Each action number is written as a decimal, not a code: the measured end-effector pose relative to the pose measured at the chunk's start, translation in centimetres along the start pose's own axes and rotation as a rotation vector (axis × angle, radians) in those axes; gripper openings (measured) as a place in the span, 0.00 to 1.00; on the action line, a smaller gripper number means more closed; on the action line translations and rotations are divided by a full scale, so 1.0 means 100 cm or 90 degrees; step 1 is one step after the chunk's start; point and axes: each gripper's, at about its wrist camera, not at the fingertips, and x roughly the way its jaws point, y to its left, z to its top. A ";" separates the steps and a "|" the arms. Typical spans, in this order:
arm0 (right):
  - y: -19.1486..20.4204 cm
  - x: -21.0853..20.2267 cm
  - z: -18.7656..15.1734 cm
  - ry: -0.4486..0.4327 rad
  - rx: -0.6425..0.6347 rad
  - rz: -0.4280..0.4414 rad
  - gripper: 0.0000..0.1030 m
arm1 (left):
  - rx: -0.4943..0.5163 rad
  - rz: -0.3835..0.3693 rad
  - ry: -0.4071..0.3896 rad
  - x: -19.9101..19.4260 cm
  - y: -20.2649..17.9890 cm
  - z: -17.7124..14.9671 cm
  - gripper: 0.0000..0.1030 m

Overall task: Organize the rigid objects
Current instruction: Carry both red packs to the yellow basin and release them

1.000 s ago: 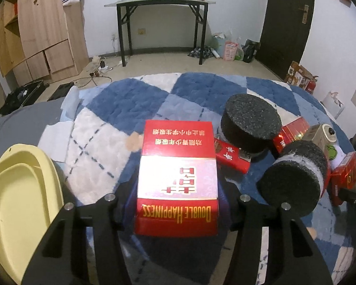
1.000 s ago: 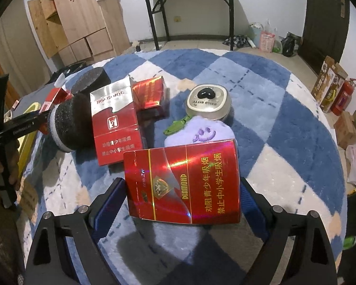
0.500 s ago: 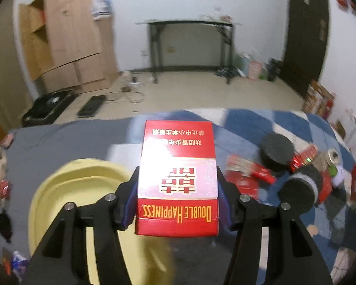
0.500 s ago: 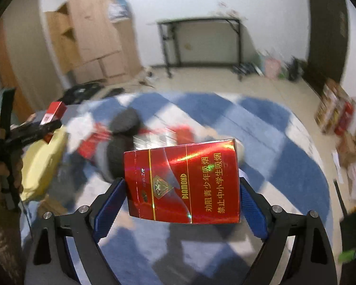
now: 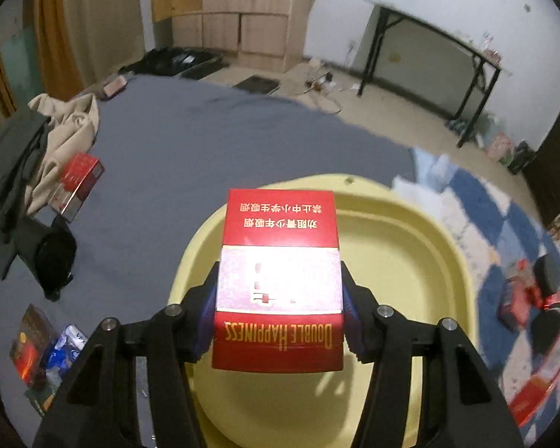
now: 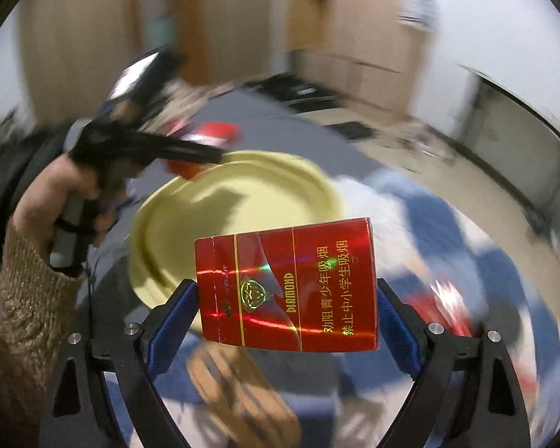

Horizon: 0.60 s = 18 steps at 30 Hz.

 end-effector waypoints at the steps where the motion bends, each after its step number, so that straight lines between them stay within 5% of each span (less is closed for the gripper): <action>1: 0.005 0.014 0.011 0.014 -0.026 0.009 0.89 | -0.008 -0.007 0.006 0.003 0.001 0.000 0.56; 10: 0.017 0.133 0.055 0.129 -0.107 0.065 0.88 | -0.045 -0.016 0.041 0.035 0.006 -0.001 0.56; 18: 0.021 0.161 0.070 0.153 -0.090 0.084 0.88 | -0.058 -0.014 0.074 0.060 0.003 -0.006 0.56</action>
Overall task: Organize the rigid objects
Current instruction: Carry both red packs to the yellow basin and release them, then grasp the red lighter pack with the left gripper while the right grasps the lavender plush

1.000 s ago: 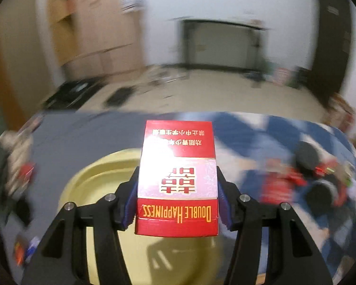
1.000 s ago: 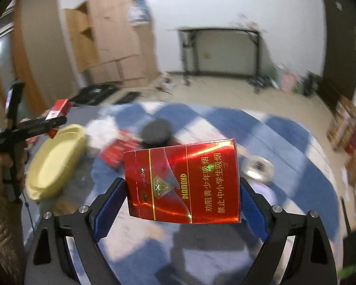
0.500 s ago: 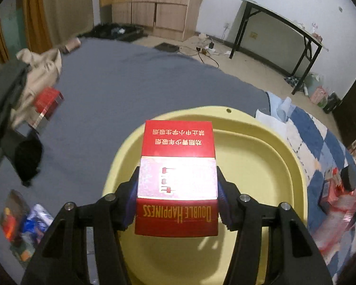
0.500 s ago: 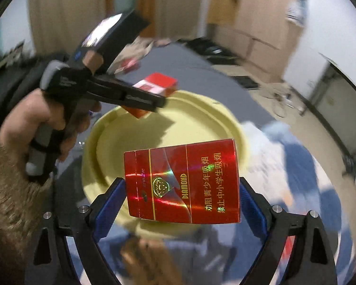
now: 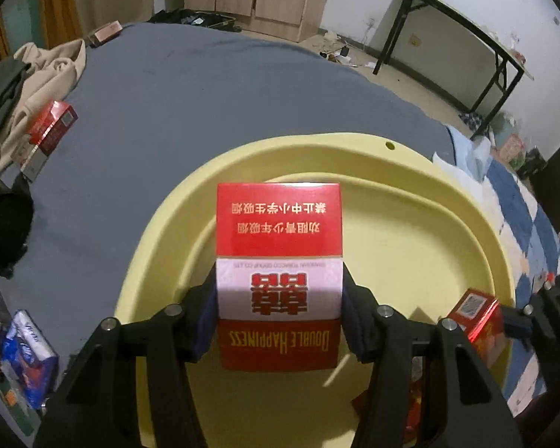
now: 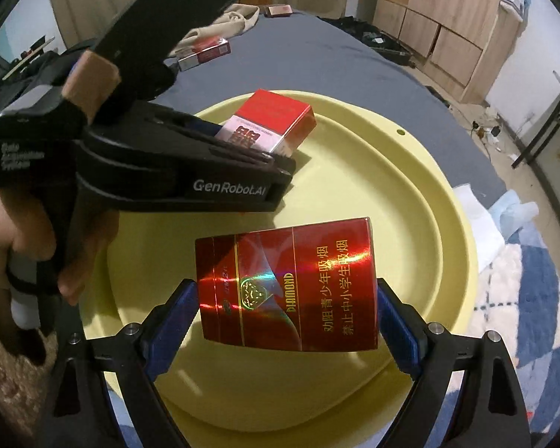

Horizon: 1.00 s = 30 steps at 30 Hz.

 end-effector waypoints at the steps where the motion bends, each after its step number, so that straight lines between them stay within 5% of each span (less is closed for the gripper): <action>1: 0.000 0.004 0.003 0.007 -0.001 0.002 0.88 | 0.006 0.010 0.005 0.003 -0.002 -0.001 0.56; 8: -0.008 0.031 0.019 0.041 0.015 0.024 0.90 | -0.016 0.024 0.008 -0.002 0.000 -0.001 0.59; 11: -0.007 0.021 0.018 0.031 0.021 0.018 0.92 | -0.035 -0.004 -0.011 -0.023 0.002 0.003 0.83; 12: -0.007 0.014 0.019 0.024 0.028 0.020 0.93 | -0.042 0.001 -0.039 -0.037 0.002 0.004 0.98; 15: -0.013 -0.030 0.011 -0.027 0.066 0.023 0.99 | -0.059 -0.023 -0.112 -0.080 -0.001 0.005 1.00; 18: -0.034 -0.093 -0.009 -0.081 0.137 -0.031 1.00 | -0.022 -0.045 -0.165 -0.116 -0.023 0.001 1.00; 25: -0.062 -0.254 -0.142 -0.154 0.361 -0.290 1.00 | 0.176 -0.170 -0.198 -0.146 -0.143 -0.026 1.00; 30: -0.055 -0.268 -0.254 -0.244 0.468 -0.365 1.00 | 0.334 -0.184 -0.135 -0.116 -0.227 -0.059 1.00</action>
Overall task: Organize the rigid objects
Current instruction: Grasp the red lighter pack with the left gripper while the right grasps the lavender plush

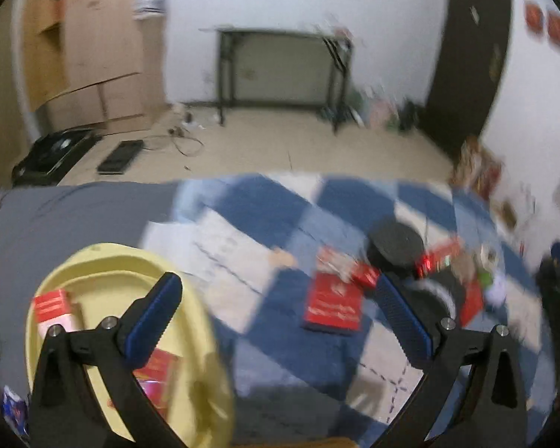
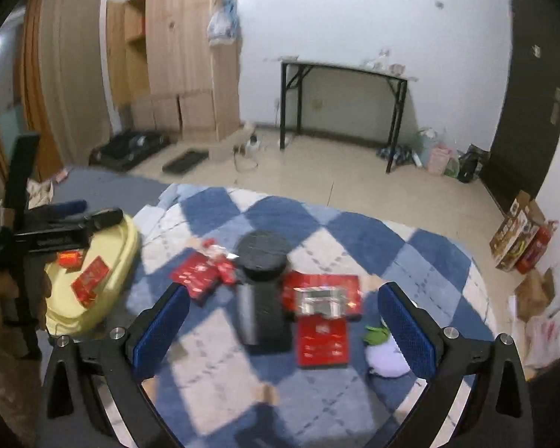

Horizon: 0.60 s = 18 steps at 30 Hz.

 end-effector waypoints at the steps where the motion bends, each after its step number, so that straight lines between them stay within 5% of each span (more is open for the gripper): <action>1: -0.011 0.008 -0.010 -0.003 0.009 0.023 1.00 | 0.025 -0.008 0.018 0.010 -0.012 -0.002 1.00; 4: -0.043 0.039 -0.021 0.062 0.029 0.034 1.00 | 0.054 -0.007 0.040 0.023 -0.032 -0.007 1.00; 13: -0.064 0.067 -0.035 0.099 0.028 0.032 1.00 | 0.061 0.048 0.050 0.039 -0.028 -0.017 1.00; 18: -0.067 0.098 -0.038 0.126 0.016 0.027 1.00 | 0.049 -0.007 0.091 0.074 -0.025 -0.028 1.00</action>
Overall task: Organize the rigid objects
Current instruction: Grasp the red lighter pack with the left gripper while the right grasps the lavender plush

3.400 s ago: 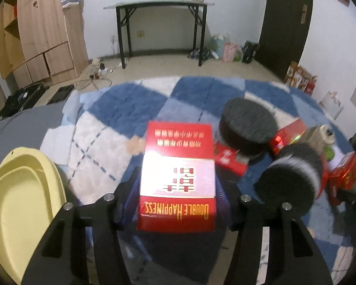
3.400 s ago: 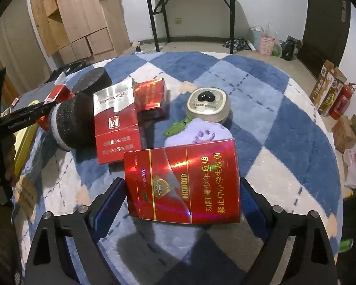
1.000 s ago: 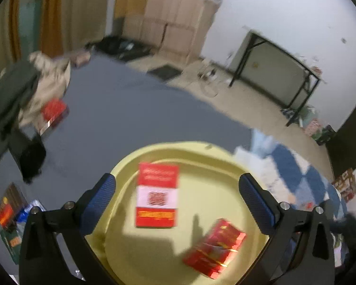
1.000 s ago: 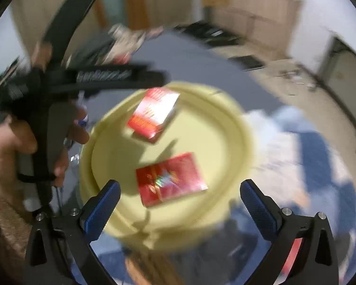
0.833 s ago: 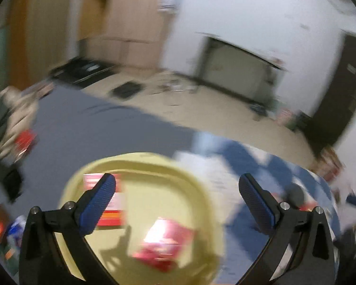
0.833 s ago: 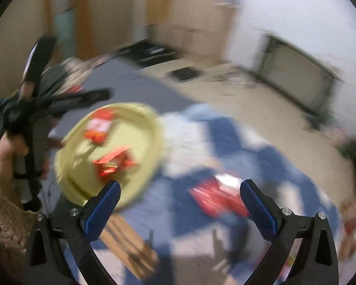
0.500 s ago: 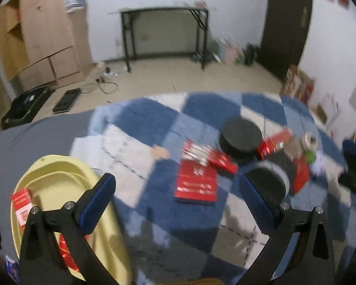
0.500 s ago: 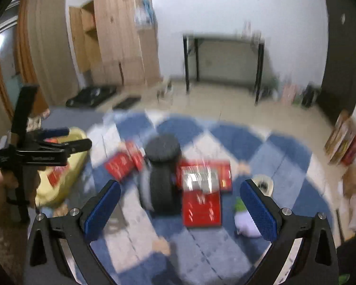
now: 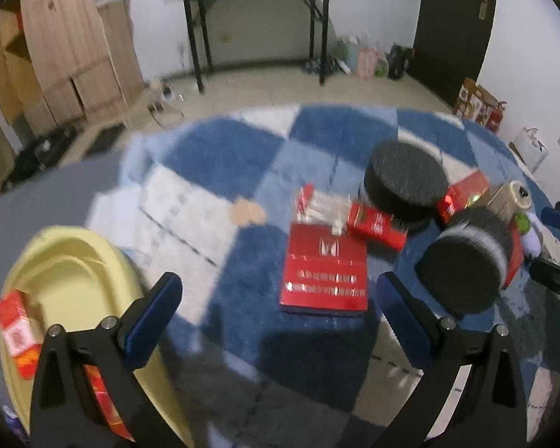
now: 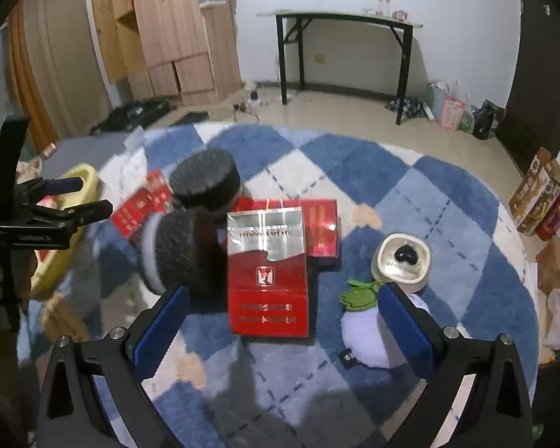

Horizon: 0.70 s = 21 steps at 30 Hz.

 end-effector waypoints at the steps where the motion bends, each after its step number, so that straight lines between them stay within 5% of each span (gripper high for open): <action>1: 0.001 0.006 0.000 0.006 -0.003 -0.004 0.99 | -0.005 -0.003 0.004 0.005 0.000 -0.001 1.00; 8: 0.001 0.018 0.001 0.029 -0.020 -0.007 0.99 | 0.007 -0.023 -0.065 0.000 -0.007 0.002 1.00; 12: -0.016 0.000 -0.001 0.024 -0.023 -0.012 1.00 | 0.097 -0.077 -0.109 -0.009 -0.028 0.005 1.00; 17: -0.049 -0.018 -0.008 0.022 0.027 -0.056 1.00 | 0.197 -0.075 -0.063 0.006 -0.047 0.033 1.00; 21: -0.064 -0.029 -0.012 0.018 0.048 -0.067 1.00 | 0.204 -0.103 -0.038 0.023 -0.045 0.030 1.00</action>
